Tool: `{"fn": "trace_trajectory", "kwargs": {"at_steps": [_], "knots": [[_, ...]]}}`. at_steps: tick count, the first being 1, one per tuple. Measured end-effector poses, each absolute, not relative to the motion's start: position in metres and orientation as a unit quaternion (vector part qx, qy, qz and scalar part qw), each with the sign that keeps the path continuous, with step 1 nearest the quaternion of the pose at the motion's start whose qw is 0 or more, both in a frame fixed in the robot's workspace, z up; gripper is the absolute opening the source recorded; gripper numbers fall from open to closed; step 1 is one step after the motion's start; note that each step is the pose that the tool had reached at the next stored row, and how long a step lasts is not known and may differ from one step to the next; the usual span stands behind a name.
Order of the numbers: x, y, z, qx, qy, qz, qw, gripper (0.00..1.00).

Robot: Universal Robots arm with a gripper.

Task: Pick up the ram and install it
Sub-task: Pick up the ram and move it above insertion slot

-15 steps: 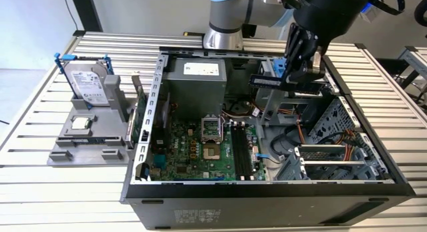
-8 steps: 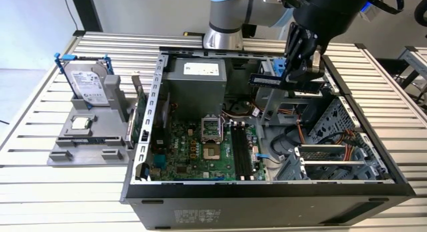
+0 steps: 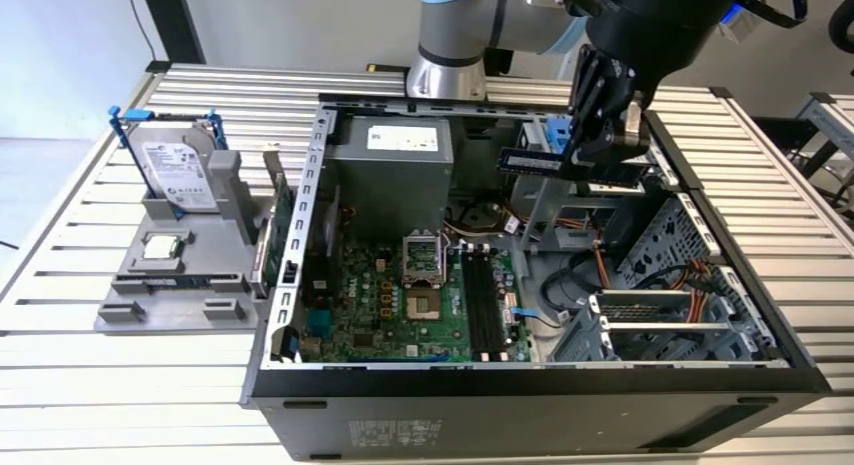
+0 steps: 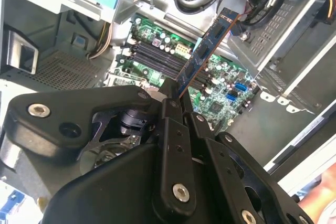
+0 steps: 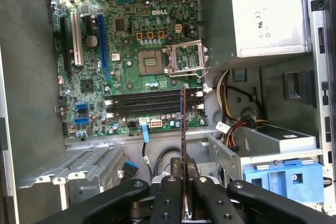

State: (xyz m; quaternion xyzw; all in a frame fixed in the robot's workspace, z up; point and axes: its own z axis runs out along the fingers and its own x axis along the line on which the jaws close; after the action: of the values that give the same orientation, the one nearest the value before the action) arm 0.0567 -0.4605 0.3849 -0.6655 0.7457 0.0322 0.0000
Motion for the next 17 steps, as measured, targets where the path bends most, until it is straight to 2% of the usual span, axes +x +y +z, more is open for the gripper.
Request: {"fn": "trace_trajectory", "kwargs": {"at_steps": [17], "knots": [[0.0567,-0.4605,0.3849,-0.672,0.74,0.032,0.0,0.0]]}}
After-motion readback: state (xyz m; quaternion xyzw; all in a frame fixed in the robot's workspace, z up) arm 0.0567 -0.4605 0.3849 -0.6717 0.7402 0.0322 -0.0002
